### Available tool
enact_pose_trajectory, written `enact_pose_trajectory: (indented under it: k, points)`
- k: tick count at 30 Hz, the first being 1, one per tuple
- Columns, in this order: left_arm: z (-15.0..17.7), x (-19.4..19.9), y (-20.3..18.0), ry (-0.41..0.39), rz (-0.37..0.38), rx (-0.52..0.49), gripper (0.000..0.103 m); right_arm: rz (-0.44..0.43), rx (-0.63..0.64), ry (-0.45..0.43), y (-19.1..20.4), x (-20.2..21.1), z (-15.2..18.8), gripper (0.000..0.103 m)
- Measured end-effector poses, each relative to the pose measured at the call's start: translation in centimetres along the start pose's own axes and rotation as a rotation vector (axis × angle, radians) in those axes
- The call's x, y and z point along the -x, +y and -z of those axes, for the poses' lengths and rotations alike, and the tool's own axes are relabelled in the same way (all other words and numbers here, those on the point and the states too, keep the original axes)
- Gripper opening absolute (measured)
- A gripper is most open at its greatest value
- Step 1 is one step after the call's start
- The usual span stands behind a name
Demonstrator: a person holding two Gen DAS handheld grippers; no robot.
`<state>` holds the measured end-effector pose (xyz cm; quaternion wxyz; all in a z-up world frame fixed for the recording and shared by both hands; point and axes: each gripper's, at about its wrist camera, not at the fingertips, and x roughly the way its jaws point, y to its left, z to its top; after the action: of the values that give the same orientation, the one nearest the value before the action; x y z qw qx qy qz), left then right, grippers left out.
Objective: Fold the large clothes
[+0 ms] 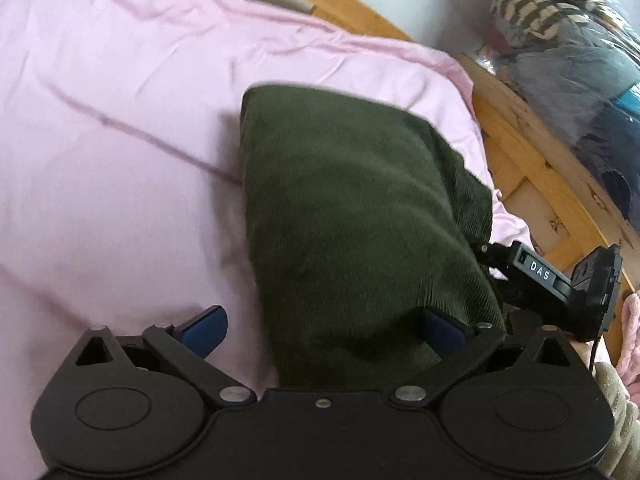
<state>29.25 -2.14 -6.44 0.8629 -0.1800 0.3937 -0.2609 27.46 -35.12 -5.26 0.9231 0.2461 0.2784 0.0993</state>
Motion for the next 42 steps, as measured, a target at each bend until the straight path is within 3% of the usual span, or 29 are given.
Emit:
enact_pose_trajectory:
  k: [3,6,11,21,28,31,34,38,42]
  points:
    - [-0.8,0.8,0.3,-0.053,0.042,0.025,0.102,-0.069,-0.076,-0.017,-0.9,0.3,0.0,0.103]
    - [-1.6,-0.1,0.8,-0.037,0.026,0.07,0.102,-0.098,-0.097,-0.011,-1.2,0.4,-0.2,0.103]
    - [-2.1,-1.6,1.4,0.019,0.057,0.114,0.102,-0.092,-0.064,0.009,-1.0,0.2,-0.1,0.103]
    - [-2.0,-1.8,0.2,0.019,0.028,0.036,0.102,-0.072,-0.056,0.006,-0.6,-0.1,0.0,0.103]
    - [-2.1,-2.1,0.0,0.029,0.029,0.033,0.102,-0.071,-0.055,0.005,-0.6,-0.2,0.0,0.103]
    - [-2.0,-2.7,0.3,0.042,0.046,0.061,0.103,-0.067,-0.052,-0.002,-0.6,-0.3,0.0,0.103]
    - [-1.9,-3.8,1.3,0.092,0.104,0.157,0.102,-0.068,-0.05,-0.008,-0.6,-0.3,0.1,0.103]
    - [-2.1,-4.1,1.1,0.118,0.106,0.178,0.102,-0.1,-0.064,-0.033,-0.9,-0.1,0.5,0.085]
    - [-2.4,-3.1,-0.9,0.086,0.067,0.096,0.088,-0.117,-0.11,-0.051,-1.3,0.7,0.5,0.054]
